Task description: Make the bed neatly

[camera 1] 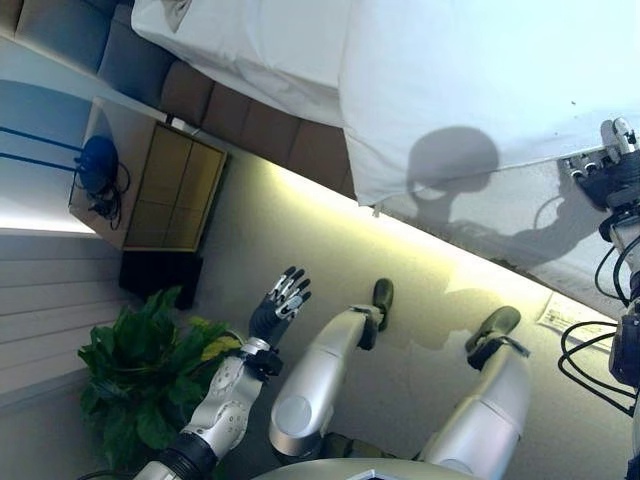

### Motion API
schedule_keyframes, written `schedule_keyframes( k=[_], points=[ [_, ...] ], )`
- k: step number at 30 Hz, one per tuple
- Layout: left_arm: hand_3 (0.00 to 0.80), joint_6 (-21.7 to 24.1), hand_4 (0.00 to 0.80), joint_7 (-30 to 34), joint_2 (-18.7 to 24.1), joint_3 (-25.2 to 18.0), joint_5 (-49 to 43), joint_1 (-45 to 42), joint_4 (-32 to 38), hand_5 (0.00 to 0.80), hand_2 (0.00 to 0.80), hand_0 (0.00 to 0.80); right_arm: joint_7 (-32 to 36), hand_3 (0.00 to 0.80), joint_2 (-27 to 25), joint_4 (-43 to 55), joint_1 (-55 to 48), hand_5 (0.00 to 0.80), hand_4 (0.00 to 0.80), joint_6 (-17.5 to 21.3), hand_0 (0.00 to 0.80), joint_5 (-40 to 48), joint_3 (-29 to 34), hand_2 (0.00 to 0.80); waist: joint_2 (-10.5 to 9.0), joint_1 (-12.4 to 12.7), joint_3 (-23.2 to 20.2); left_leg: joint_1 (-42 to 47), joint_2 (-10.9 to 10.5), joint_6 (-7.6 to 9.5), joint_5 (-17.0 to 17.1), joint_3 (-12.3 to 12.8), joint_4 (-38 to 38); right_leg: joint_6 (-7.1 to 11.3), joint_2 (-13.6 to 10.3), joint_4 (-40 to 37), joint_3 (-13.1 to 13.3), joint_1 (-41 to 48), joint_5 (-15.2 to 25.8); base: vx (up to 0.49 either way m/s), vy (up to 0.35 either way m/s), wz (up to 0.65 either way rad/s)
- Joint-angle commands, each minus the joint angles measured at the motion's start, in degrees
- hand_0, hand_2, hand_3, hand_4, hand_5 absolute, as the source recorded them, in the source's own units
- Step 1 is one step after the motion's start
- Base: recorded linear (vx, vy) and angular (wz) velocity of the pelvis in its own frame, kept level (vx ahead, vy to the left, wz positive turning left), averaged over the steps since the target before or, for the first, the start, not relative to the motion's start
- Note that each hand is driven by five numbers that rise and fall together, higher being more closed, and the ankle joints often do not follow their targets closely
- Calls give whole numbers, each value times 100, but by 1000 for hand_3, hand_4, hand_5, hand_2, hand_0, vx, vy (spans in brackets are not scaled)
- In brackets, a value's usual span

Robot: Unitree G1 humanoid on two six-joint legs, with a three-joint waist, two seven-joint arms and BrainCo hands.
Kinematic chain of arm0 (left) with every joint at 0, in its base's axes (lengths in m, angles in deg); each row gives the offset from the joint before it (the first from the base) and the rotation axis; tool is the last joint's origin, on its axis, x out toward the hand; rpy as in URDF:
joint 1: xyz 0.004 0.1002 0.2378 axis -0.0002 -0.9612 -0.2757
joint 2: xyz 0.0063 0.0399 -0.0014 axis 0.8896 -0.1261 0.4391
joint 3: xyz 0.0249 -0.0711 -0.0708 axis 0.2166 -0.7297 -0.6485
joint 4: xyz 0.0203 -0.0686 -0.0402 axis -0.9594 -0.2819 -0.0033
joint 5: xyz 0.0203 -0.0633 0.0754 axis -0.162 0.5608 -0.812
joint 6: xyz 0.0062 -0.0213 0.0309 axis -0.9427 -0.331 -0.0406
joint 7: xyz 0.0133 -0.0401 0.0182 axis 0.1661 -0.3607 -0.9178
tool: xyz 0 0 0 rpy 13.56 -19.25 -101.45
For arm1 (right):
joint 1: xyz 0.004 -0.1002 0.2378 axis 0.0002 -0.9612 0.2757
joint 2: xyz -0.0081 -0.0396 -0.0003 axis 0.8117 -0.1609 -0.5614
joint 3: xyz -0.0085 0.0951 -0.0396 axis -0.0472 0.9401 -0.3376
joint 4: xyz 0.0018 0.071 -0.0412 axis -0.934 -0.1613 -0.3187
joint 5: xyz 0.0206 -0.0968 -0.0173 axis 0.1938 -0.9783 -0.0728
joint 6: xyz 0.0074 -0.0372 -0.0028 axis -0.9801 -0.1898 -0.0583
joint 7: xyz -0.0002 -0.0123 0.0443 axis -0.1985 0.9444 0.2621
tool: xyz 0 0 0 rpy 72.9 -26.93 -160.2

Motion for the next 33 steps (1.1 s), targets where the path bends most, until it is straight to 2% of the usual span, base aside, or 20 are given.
schedule_keyframes(
  k=[1, 10, 15, 17, 21, 24, 25, 33],
  points=[
    [0, 244, 0, -64, 153, -88, 286, -309, 674, 0, 0, 0, 55, 800, -381, 186, 601, 800, 800, 177, 800, -29, -335, 800, 307, 90, 204, -124, 355, -519, 637, -381, -367, 910, -347, -387, 296, -71, 1235, 0, 0, 0],
    [0, 315, 0, -21, 197, -139, 276, -372, 759, 0, 0, 0, 201, 800, -262, 120, 423, 800, 800, 205, 800, 35, -277, 800, 224, 153, 182, 150, 357, -457, 593, -401, -477, 889, -413, -541, 120, 259, 1270, 0, 0, 0],
    [0, 247, 0, -15, 231, -345, 302, -376, 805, 0, 0, 0, 285, 800, 162, 338, -138, 800, 800, 667, 800, -491, -241, 800, 42, 224, 66, 481, 369, -446, 549, -459, -618, 871, -431, -840, -112, 741, 1347, -6, -51, -3],
    [0, 115, 0, -113, 236, -460, 231, -364, 916, 0, 0, 0, 240, 800, 377, 479, -413, 800, 800, 905, 800, -784, -252, 800, -32, 259, -14, 634, 388, -443, 532, -482, -682, 865, -452, -970, -217, 956, 1388, 14, -65, 4],
    [0, -198, 0, -231, 263, -658, 168, -395, 980, 0, 0, 0, 127, 800, 727, 676, -720, 800, 800, 1126, 800, -1316, -322, 800, -184, 350, -245, 1000, 403, -433, 459, -533, -809, 857, -459, -1225, -397, 1437, 1411, 40, -36, 10],
    [0, -433, 0, -293, 245, -792, 136, -409, 907, 0, 0, 0, 28, 800, 996, 850, -749, 800, 800, 992, 800, -1451, -470, 800, -323, 455, -449, 1335, 406, -425, 411, -591, -937, 851, -464, -1398, -510, 1856, 1398, 54, 20, -2],
    [0, -508, 0, -339, 255, -840, 112, -424, 909, 0, 0, 0, -1, 800, 1081, 935, -772, 800, 800, 871, 800, -1395, -500, 800, -381, 485, -502, 1416, 400, -394, 539, -558, -1023, 753, -494, -1526, -623, 1998, 1523, 34, 49, 1],
    [0, -1017, 0, -416, 318, -1033, -269, -674, 729, 0, 0, 0, -202, 800, 1703, 1181, -1070, 800, 800, 471, 800, -1575, -784, 800, -802, 824, -997, 2368, 393, -339, 457, -726, -1410, 737, -574, -1979, -1092, 3333, 1622, 128, 25, 20]
  ],
)
